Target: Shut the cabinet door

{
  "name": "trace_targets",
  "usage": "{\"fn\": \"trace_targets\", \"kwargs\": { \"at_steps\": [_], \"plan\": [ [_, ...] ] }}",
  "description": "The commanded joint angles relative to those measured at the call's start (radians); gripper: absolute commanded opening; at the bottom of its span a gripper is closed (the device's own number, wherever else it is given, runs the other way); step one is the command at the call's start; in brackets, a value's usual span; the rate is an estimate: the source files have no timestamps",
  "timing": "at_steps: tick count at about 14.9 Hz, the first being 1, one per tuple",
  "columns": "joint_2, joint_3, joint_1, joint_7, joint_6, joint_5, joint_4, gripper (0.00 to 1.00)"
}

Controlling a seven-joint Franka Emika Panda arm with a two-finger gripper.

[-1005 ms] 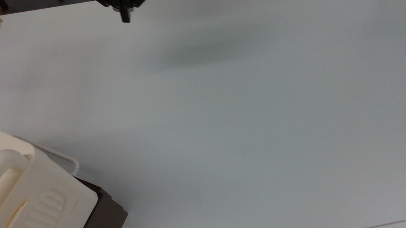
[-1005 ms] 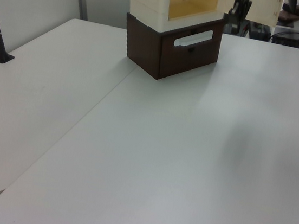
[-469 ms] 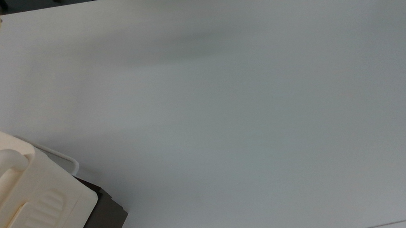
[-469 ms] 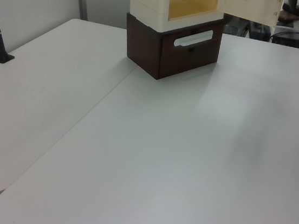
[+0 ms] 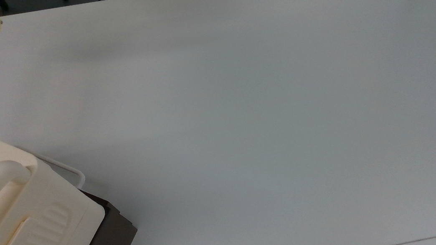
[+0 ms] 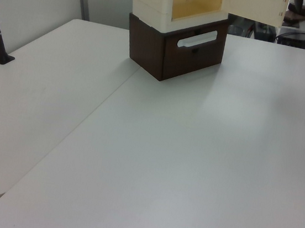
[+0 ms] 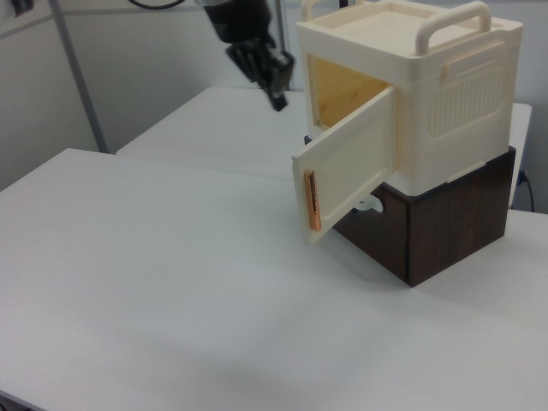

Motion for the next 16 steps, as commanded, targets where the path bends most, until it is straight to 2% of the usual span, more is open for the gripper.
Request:
{"fn": "trace_targets", "kwargs": {
  "at_steps": [1,9,16],
  "plan": [
    [0.000,-0.072,-0.032,-0.070,0.063,0.043,0.001,0.00],
    [0.020,-0.086,-0.135,-0.225,0.086,0.051,-0.023,0.00],
    [0.044,-0.065,-0.121,-0.254,0.077,0.072,-0.057,0.00]
  ]
}}
